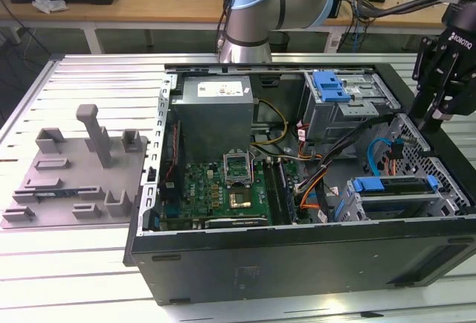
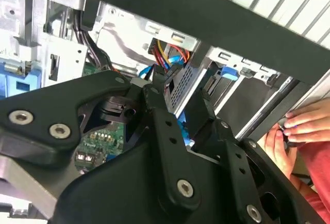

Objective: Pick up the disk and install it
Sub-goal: 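Insert the first disk wire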

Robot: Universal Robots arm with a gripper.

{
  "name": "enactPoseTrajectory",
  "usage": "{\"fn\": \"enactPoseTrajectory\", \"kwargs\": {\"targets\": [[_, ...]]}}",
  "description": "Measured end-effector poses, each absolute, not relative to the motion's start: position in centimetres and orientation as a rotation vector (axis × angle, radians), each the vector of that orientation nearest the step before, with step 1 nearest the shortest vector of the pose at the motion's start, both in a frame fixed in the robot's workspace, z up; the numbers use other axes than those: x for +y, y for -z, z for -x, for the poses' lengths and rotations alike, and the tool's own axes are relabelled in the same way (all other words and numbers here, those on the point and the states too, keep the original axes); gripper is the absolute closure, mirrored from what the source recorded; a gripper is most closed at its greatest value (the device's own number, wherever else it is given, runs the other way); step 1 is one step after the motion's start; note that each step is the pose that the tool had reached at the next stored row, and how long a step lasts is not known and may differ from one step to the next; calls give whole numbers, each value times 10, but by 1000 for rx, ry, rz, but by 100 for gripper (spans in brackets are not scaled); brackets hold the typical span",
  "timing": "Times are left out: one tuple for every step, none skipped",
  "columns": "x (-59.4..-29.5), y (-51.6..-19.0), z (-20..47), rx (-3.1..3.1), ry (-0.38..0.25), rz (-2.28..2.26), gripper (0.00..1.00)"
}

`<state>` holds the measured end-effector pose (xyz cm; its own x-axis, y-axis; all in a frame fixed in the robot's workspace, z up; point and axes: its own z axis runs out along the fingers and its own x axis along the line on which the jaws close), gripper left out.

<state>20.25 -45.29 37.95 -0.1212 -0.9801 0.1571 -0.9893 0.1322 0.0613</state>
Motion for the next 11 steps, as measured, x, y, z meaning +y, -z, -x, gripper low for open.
{"fn": "enactPoseTrajectory", "kwargs": {"targets": [[-452, -379, -203, -2245, -101, -1971, 56], [-451, -380, -203, -2255, -129, -1973, 56], [-451, -380, -203, -2265, -153, -1971, 56], [-451, -379, -203, -2278, -170, -1958, 56], [-451, -379, -203, -2292, -174, -1939, 56], [-451, -379, -203, -2303, -175, -1924, 56], [-451, -379, -203, -2315, -175, -1908, 56], [-451, -379, -203, -2331, -175, -1887, 56], [-451, -378, -203, -2355, -173, -1853, 56], [-451, -377, -202, -2368, -178, -1830, 56], [-451, -377, -203, -2369, -183, -1822, 56]]}}
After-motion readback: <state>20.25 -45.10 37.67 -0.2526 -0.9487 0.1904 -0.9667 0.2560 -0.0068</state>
